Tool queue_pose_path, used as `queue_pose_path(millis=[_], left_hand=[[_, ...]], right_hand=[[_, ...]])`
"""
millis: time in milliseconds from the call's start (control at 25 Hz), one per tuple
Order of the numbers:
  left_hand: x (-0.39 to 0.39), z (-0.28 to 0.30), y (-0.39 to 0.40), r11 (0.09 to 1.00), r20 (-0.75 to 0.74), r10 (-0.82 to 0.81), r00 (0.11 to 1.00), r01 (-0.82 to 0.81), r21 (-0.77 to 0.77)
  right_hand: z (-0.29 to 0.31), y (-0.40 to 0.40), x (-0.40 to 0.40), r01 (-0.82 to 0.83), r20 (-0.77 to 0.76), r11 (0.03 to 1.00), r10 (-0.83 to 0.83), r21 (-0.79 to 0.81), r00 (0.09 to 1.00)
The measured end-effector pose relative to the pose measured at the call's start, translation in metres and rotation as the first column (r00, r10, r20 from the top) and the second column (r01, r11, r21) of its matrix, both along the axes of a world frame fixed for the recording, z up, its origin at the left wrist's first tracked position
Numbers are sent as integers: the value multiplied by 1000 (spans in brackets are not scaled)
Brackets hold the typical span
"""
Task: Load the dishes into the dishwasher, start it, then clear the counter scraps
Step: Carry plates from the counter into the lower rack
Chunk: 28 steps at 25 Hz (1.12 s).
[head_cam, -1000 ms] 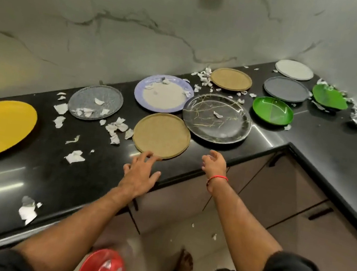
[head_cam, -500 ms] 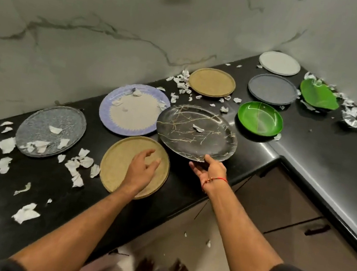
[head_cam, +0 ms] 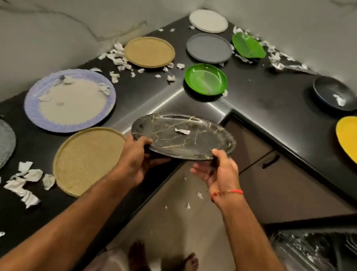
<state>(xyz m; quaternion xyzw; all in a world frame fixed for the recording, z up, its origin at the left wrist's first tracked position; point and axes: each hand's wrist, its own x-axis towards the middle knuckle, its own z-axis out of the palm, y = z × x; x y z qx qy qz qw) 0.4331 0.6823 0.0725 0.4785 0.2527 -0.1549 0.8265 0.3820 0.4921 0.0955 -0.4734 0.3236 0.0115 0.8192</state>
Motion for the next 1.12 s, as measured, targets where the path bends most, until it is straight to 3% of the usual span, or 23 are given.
queue_pose_path(millis=[160, 240, 360, 520, 720, 840, 1000, 1120], left_hand=[[-17, -4, -15, 997, -187, 24, 982, -36, -63], [-24, 1, -22, 991, -262, -3, 965, -31, -128], [-51, 14, -42, 987, -189, 24, 982, -53, -152], [-99, 15, -87, 982, -204, 11, 979, -50, -184], [-149, 21, -143, 990, -98, 73, 992, -84, -110], [-182, 12, -177, 1000, -76, -25, 997, 24, -13], [-241, -11, -230, 975, -133, -206, 969, 215, 53], [-263, -22, -262, 920, -133, -355, 925, 371, 125]], right_hand=[[34, 0, 10, -140, 34, 924, 162, -356, 986], [48, -2, 10, -157, 26, 878, 188, -452, 982], [55, -21, -12, -156, 69, 840, 224, -520, 972], [60, -64, -53, -97, 75, 675, 221, -731, 972], [58, -116, -121, -67, 136, 870, 152, -488, 979], [33, -159, -166, 21, 118, 873, 42, -487, 992], [-1, -213, -253, 125, 26, 929, -124, -350, 992], [-42, -257, -301, 303, -15, 893, -326, -333, 945]])
